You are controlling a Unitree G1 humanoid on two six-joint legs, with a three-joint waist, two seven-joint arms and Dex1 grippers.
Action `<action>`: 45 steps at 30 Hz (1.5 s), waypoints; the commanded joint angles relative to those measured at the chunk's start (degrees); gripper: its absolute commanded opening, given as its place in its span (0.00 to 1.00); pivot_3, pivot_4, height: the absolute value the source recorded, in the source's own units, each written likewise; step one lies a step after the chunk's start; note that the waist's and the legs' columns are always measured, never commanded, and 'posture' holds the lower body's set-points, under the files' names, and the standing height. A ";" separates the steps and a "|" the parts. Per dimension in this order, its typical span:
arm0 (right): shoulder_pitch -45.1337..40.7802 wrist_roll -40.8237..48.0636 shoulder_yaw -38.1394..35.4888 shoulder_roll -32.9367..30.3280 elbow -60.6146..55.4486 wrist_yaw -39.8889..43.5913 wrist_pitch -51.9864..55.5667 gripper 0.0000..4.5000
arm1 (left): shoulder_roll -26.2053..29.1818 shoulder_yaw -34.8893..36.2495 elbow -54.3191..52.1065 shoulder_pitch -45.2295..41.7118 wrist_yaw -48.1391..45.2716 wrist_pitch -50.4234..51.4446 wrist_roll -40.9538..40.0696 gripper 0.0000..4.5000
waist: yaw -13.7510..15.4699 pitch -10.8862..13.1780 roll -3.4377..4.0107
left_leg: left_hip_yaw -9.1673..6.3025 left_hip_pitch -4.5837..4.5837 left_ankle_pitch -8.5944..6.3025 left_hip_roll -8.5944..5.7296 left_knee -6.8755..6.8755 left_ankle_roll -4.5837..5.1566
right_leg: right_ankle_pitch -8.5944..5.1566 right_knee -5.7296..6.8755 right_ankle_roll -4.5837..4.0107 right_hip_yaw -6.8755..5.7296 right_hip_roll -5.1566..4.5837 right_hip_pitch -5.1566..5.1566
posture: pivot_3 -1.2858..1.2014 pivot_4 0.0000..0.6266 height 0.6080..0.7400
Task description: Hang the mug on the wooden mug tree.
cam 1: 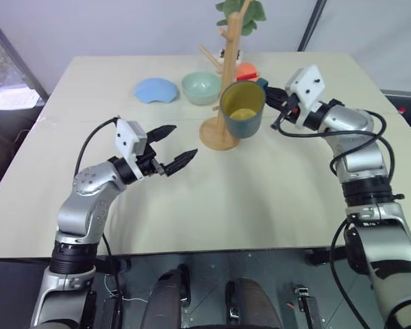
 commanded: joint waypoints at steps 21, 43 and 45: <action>-15.15 -3.47 -1.10 3.26 21.57 1.25 -10.79 0.01 | 0.99 1.11 -6.48 2.12 3.26 1.84 -2.44 1.00 | -0.13 0.00 0.00 | 0.01 0.05 0.04 0.01 0.03 -0.10 | 0.03 0.03 0.04 0.02 0.00 0.04 | 0.52 0.24 1.00; -14.16 -3.36 -2.67 -0.17 22.22 4.41 -10.23 0.01 | 0.77 1.22 -7.84 2.91 4.38 1.95 -3.31 1.00 | -0.16 0.00 0.00 | 0.02 0.07 -0.04 0.01 0.03 -0.21 | 0.04 0.04 0.04 0.02 -0.01 0.04 | 0.52 0.24 1.00; -14.74 -3.47 -2.53 -0.01 23.24 4.40 -10.72 0.01 | 0.82 1.36 -8.02 2.96 4.51 1.92 -3.43 1.00 | -0.16 0.00 0.00 | 0.03 0.07 -0.03 0.01 0.03 -0.21 | 0.04 0.04 0.04 0.02 -0.01 0.04 | 0.52 0.24 1.00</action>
